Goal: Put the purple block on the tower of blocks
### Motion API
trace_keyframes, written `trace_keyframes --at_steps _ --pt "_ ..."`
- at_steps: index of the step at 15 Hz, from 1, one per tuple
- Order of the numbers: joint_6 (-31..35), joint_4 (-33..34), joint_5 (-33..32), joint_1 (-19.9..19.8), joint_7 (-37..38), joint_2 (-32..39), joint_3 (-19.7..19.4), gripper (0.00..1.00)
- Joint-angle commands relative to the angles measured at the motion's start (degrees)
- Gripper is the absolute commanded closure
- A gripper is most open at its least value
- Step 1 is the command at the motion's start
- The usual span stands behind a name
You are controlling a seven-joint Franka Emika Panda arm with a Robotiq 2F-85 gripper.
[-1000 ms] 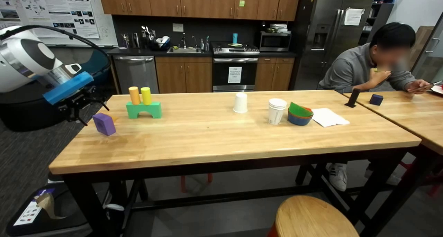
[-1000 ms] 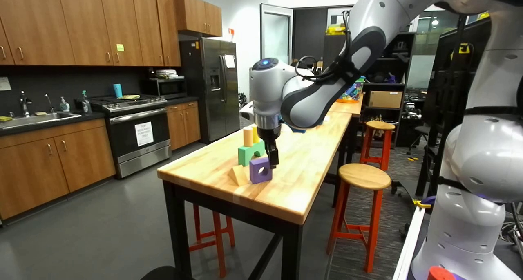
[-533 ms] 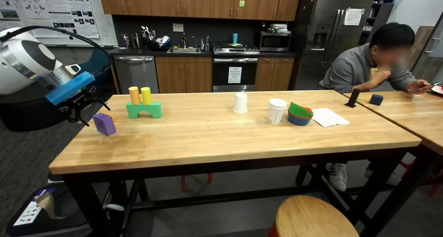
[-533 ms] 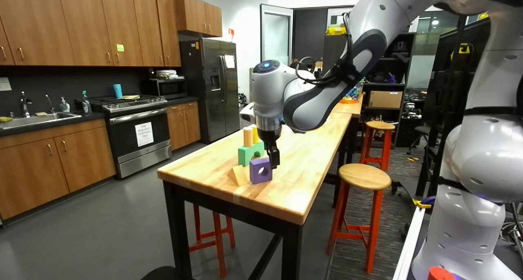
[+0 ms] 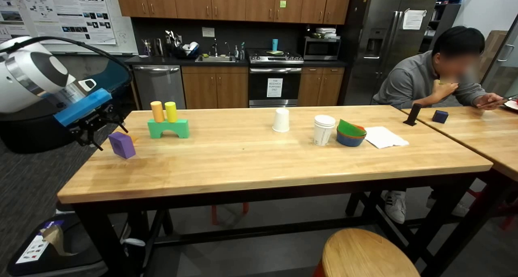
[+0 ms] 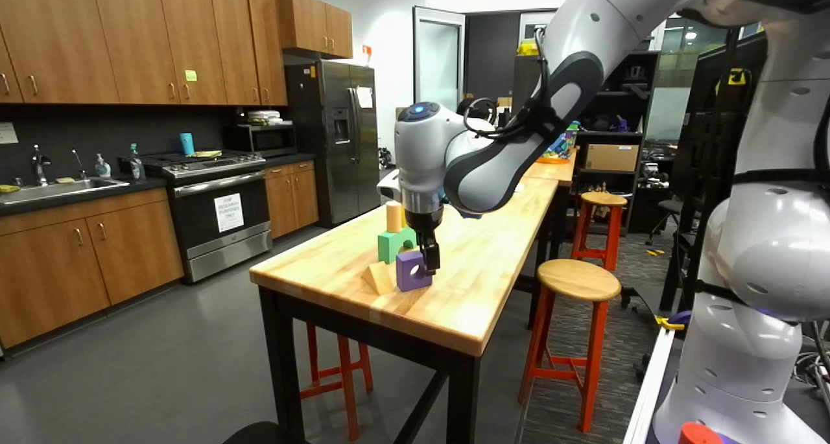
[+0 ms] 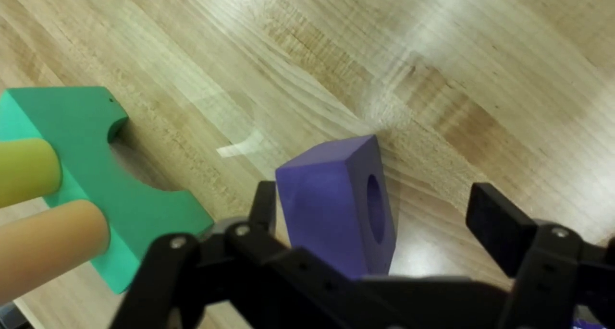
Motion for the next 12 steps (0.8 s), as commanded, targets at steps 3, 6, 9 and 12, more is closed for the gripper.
trace_keyframes --at_steps 3,6,9,12 --pt "-0.45 2.83 6.90 0.44 -1.06 2.92 -0.06 0.01" --pt "-0.32 3.97 9.46 0.35 -1.19 3.84 -0.07 0.00" --pt "-0.14 5.15 10.27 0.25 -0.80 4.59 -0.17 0.00" --pt "0.69 5.92 9.82 0.18 -1.04 4.42 -0.27 0.00"
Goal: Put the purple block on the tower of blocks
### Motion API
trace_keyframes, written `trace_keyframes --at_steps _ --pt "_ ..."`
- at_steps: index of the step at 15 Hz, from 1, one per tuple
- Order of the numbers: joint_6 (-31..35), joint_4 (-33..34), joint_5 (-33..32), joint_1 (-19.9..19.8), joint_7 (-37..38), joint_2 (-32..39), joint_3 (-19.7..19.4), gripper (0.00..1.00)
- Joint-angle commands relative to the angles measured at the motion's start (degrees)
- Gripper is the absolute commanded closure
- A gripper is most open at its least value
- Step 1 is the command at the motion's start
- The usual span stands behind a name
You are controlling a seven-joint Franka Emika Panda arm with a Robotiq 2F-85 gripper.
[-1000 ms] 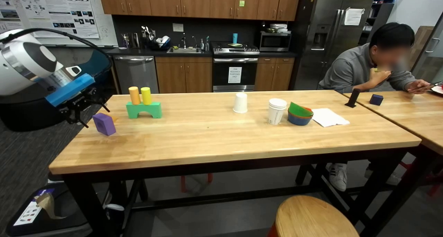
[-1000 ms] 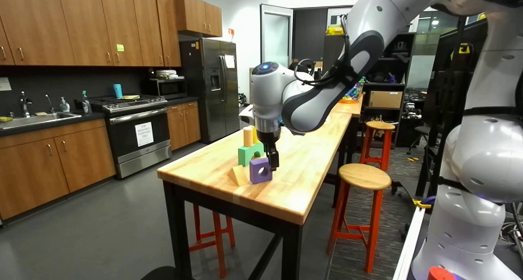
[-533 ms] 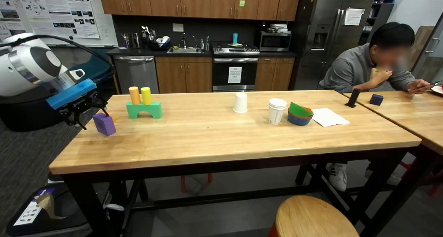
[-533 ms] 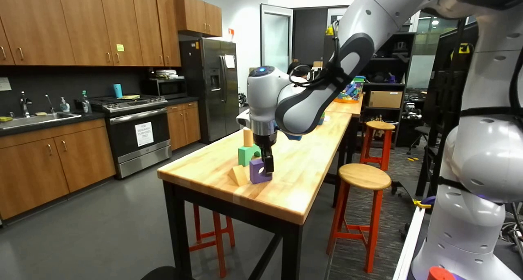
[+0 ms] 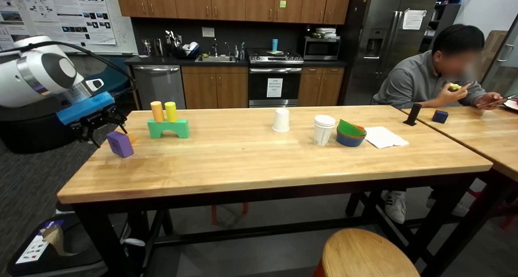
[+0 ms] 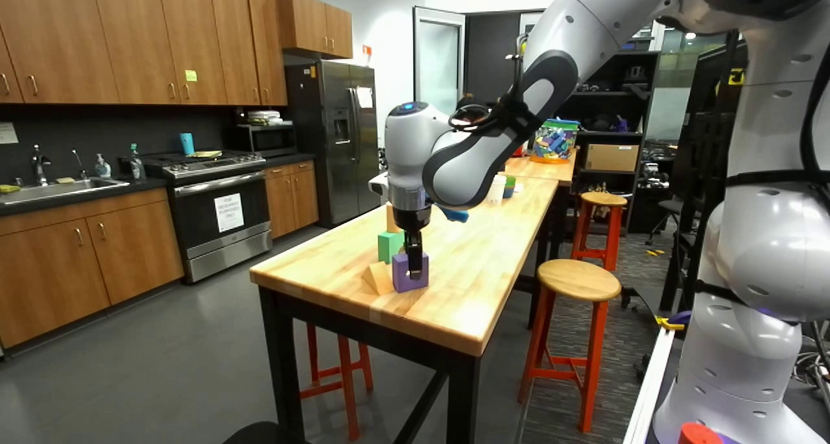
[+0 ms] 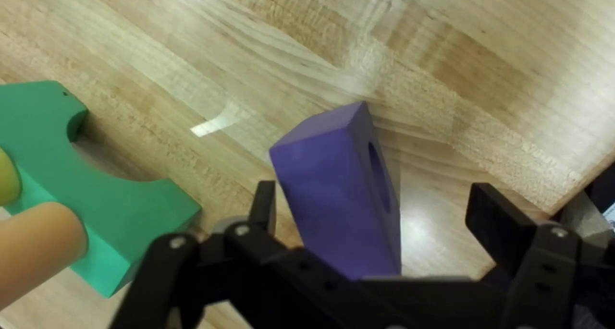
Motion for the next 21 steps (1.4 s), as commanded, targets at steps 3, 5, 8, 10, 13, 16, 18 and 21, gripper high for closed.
trace_keyframes --at_steps 3,5,8,10,13,16,18,21 --pt "0.16 2.25 -0.18 0.29 -0.48 -0.34 -0.29 0.00" --pt "0.75 2.72 -0.82 0.23 -0.47 -0.16 -0.37 0.00" --pt "-0.29 3.91 2.66 -0.03 -3.15 1.19 -0.41 0.00" --pt "-0.37 3.75 3.94 -0.12 -4.04 1.48 -0.50 0.00" --pt "0.56 3.18 4.18 -0.24 -4.53 1.63 -0.77 0.00" --pt "1.18 2.86 3.55 -0.40 -4.38 1.70 -1.11 0.00" --pt "1.30 2.79 3.55 -0.53 -4.30 1.61 -1.21 0.00" --pt "1.18 2.86 3.63 -0.66 -4.04 1.77 -1.54 0.00"
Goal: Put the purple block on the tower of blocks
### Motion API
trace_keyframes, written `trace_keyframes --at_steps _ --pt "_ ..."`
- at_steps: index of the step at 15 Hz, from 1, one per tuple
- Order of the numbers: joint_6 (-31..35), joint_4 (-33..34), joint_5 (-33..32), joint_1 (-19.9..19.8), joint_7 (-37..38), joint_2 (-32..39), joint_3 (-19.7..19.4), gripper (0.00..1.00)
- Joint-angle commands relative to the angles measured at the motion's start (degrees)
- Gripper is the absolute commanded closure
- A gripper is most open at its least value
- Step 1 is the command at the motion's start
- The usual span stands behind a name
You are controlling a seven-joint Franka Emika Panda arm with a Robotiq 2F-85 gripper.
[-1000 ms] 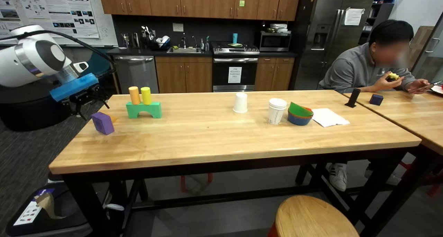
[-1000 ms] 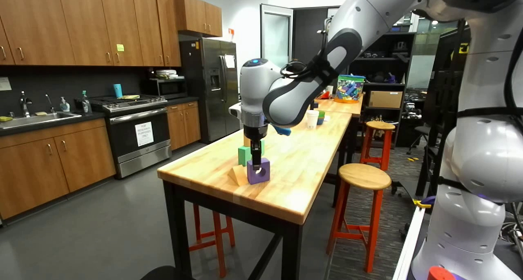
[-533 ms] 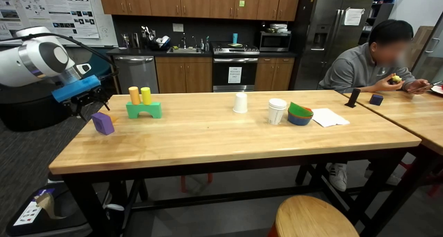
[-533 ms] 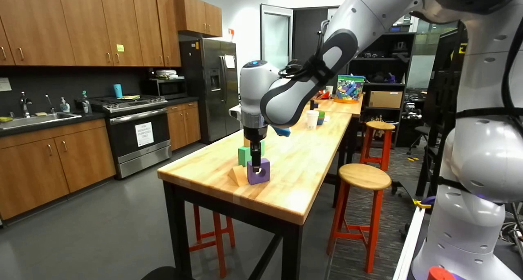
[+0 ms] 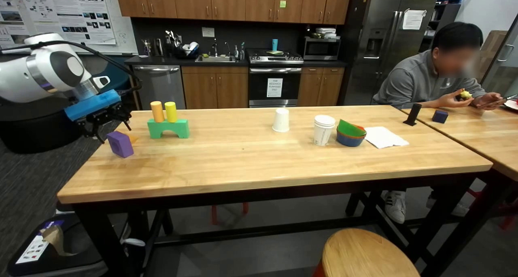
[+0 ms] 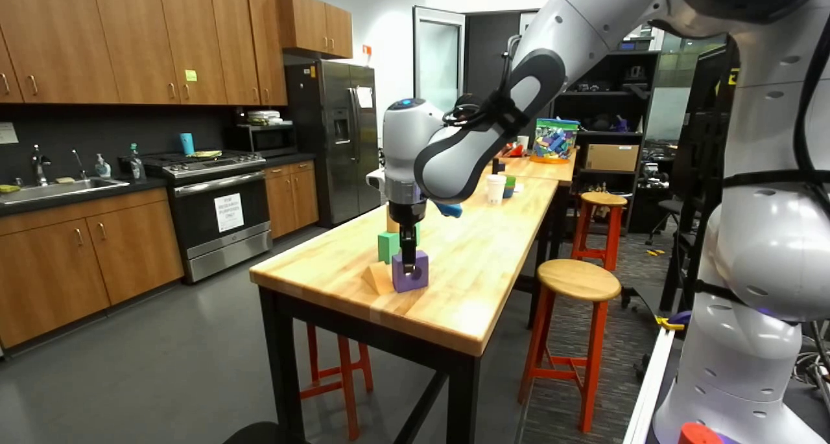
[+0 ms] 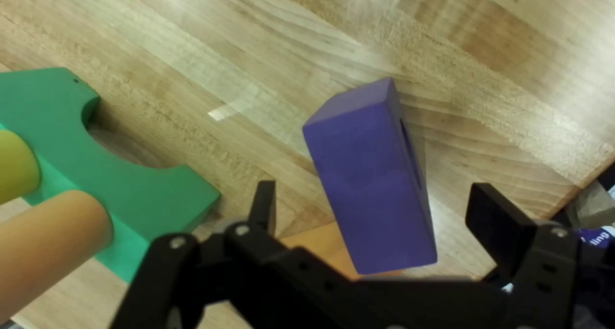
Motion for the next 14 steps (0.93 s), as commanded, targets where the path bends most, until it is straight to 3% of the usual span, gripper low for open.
trace_keyframes --at_steps 1,3,4,5,7,12,14 --pt "0.53 0.11 0.41 -0.37 -1.10 0.08 -0.61 0.00" --pt "0.42 0.06 0.82 -0.48 -1.31 0.24 -0.76 0.00" --pt "0.52 -0.11 0.64 -0.53 -1.11 0.33 -0.80 0.25" --pt "0.34 -0.21 0.56 -0.52 -0.87 0.47 -0.84 0.26" --pt "-0.02 -0.37 0.93 -0.55 -0.99 0.84 -0.85 0.39" --pt "-0.42 -0.51 -0.09 -0.30 0.16 1.24 -0.78 0.79" --pt "-0.95 -0.79 -1.99 -0.11 1.63 -0.07 -0.95 0.83"
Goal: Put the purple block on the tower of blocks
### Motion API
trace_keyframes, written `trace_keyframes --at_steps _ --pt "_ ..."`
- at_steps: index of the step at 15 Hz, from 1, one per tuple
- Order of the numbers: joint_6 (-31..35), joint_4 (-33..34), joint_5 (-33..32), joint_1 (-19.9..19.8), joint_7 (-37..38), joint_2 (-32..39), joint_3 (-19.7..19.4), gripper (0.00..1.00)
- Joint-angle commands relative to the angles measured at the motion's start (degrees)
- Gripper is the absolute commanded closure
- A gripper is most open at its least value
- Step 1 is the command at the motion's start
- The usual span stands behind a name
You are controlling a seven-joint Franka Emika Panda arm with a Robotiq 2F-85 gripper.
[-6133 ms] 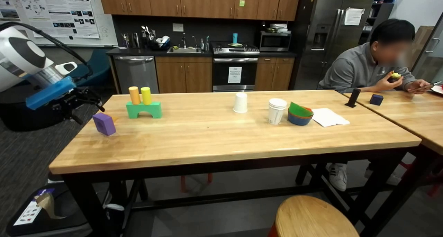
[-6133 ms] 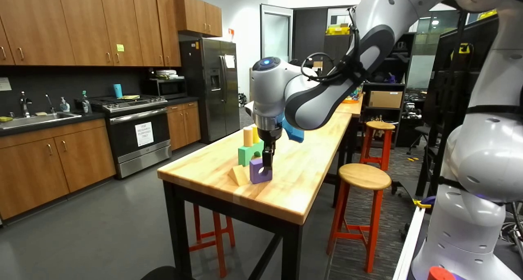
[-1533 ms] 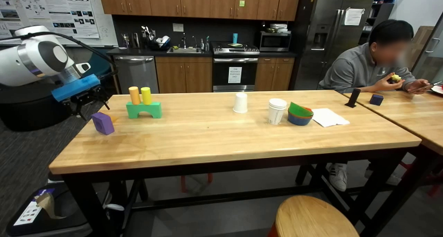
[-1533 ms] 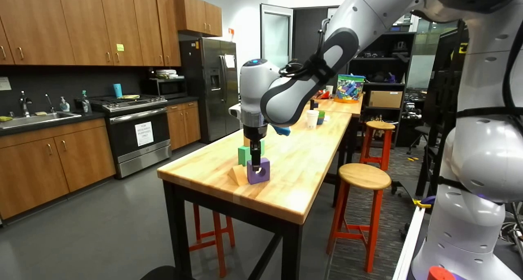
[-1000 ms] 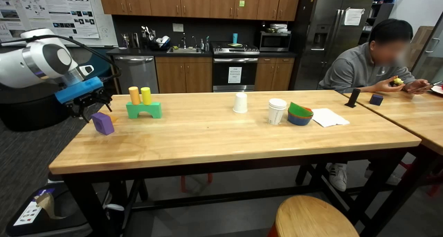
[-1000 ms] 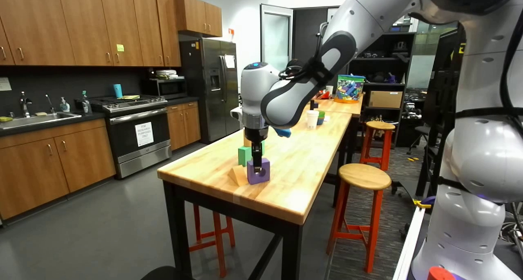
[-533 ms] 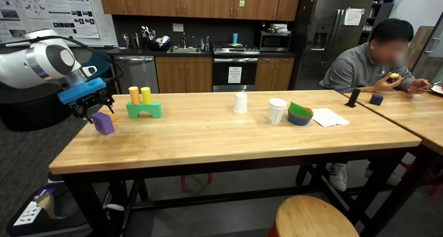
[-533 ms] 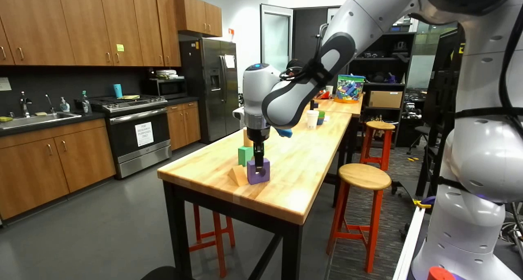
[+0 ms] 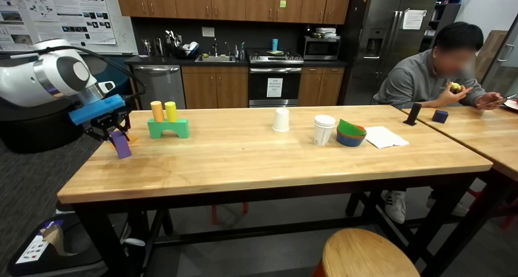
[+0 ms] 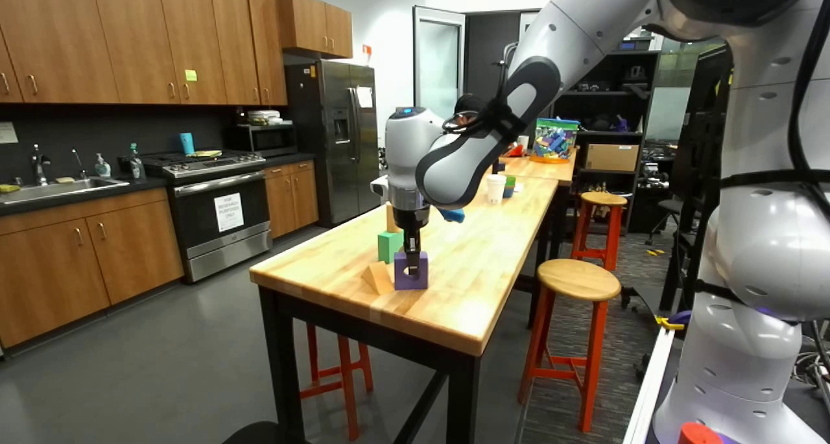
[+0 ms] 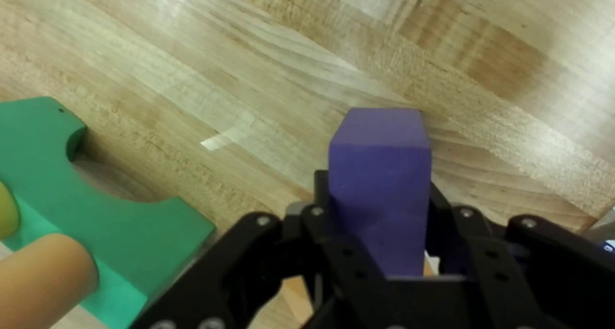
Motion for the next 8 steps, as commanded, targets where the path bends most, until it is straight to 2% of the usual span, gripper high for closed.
trace_keyframes --at_steps 1,5,7,8 --pt "-1.36 -0.66 -2.07 0.32 1.26 -2.27 -0.22 0.83" --pt "-7.19 0.08 -1.37 0.50 2.00 -6.60 0.09 0.83" --pt "-11.59 0.82 1.51 0.53 1.25 -9.59 0.33 0.83" --pt "-12.72 1.02 0.50 0.56 3.28 -11.36 0.47 0.83"
